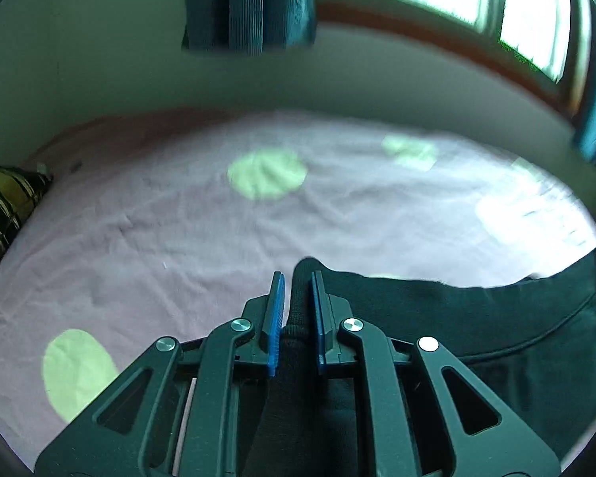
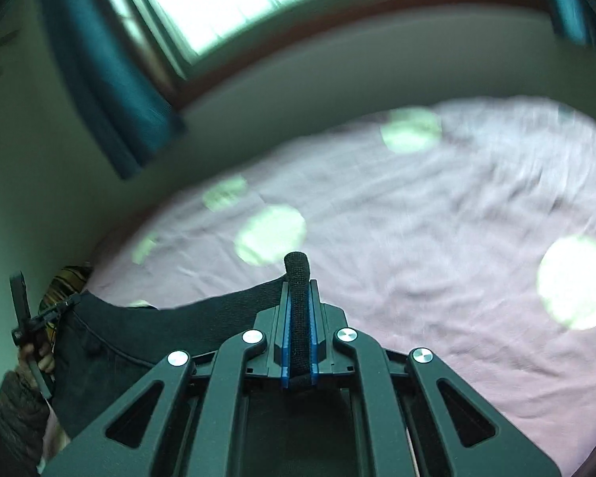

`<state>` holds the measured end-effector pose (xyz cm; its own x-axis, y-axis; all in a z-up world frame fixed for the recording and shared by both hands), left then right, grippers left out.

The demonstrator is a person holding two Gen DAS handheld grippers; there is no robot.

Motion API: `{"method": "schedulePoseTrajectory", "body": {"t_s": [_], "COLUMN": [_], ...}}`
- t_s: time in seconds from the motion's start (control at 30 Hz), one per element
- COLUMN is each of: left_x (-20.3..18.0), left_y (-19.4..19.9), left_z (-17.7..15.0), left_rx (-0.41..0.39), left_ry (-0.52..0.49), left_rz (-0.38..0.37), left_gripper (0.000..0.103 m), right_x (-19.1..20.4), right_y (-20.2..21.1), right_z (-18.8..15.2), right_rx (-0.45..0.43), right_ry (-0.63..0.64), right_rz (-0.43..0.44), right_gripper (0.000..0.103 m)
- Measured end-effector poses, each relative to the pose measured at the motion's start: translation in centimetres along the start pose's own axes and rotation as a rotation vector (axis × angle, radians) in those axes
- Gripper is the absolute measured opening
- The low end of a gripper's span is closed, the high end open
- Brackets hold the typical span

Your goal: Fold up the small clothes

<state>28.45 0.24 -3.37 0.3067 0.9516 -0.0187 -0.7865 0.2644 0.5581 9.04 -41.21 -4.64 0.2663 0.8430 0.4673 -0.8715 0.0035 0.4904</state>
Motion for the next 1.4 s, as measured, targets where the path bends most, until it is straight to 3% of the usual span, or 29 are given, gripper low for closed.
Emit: {"method": "schedulePoseTrajectory", "body": {"t_s": [0.1, 0.2, 0.3, 0.33, 0.43, 0.5, 0.6, 0.8, 0.97, 1.0, 1.1, 1.3, 1.4], "left_x": [0.5, 2.3, 3.4, 3.8, 4.8, 5.1, 5.4, 5.7, 5.0, 4.8, 5.0, 5.0, 5.3], "left_y": [-2.7, -3.8, -3.1, -2.1, 2.7, 5.5, 10.6, 19.3, 22.2, 22.8, 23.2, 21.6, 20.3], "left_z": [-2.7, -3.8, -3.0, -2.5, -1.6, -1.9, -4.4, -12.1, -14.3, -14.5, -14.9, -17.2, -18.4], "left_rx": [0.07, 0.124, 0.157, 0.16, 0.103, 0.091, 0.09, 0.112, 0.067, 0.058, 0.05, 0.151, 0.192], "left_ry": [-0.023, 0.071, 0.17, 0.212, 0.325, 0.34, 0.366, 0.493, 0.531, 0.56, 0.607, 0.592, 0.652], "left_rz": [0.052, 0.032, -0.048, -0.082, -0.189, -0.212, -0.22, -0.203, -0.165, -0.174, -0.164, -0.058, -0.089], "left_gripper": [0.013, 0.012, 0.012, 0.012, 0.019, 0.039, 0.047, 0.051, 0.057, 0.058, 0.06, 0.06, 0.06], "right_x": [-1.9, -3.7, -4.2, -4.2, -4.0, -3.9, -4.0, -5.3, -4.3, -4.1, -3.5, -4.0, -4.6], "right_y": [-2.9, -3.8, -2.3, -1.6, 1.9, 4.9, 9.3, 15.3, 15.1, 14.9, 14.5, 15.1, 14.9], "right_z": [-2.2, -3.1, -2.6, -2.5, -2.3, -3.3, -6.1, -12.8, -15.1, -15.3, -15.3, -15.7, -16.1], "right_rx": [0.093, 0.154, 0.143, 0.134, 0.106, 0.103, 0.116, 0.136, 0.166, 0.166, 0.165, 0.147, 0.143], "right_ry": [-0.043, -0.148, -0.22, -0.229, -0.275, -0.28, -0.295, -0.439, -0.478, -0.486, -0.431, -0.366, -0.375], "right_rz": [-0.043, -0.028, 0.005, 0.007, 0.039, 0.032, 0.008, -0.01, 0.018, 0.029, -0.008, -0.025, -0.012], "right_gripper": [0.007, 0.015, 0.02, 0.021, 0.045, 0.052, 0.06, 0.061, 0.061, 0.048, 0.025, 0.019, 0.019]}}
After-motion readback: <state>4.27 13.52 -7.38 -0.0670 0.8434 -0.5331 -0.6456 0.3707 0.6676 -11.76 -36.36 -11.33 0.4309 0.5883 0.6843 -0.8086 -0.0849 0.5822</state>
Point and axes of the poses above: each gripper's, at about its wrist camera, not at the fingertips, and y roughly against the way its jaws point, x to its left, z to its top, the point moved 4 cm from there along -y, roughly the way its jaws point, and after that the axes turned 12 degrees about -x, right-handed, at the moved point
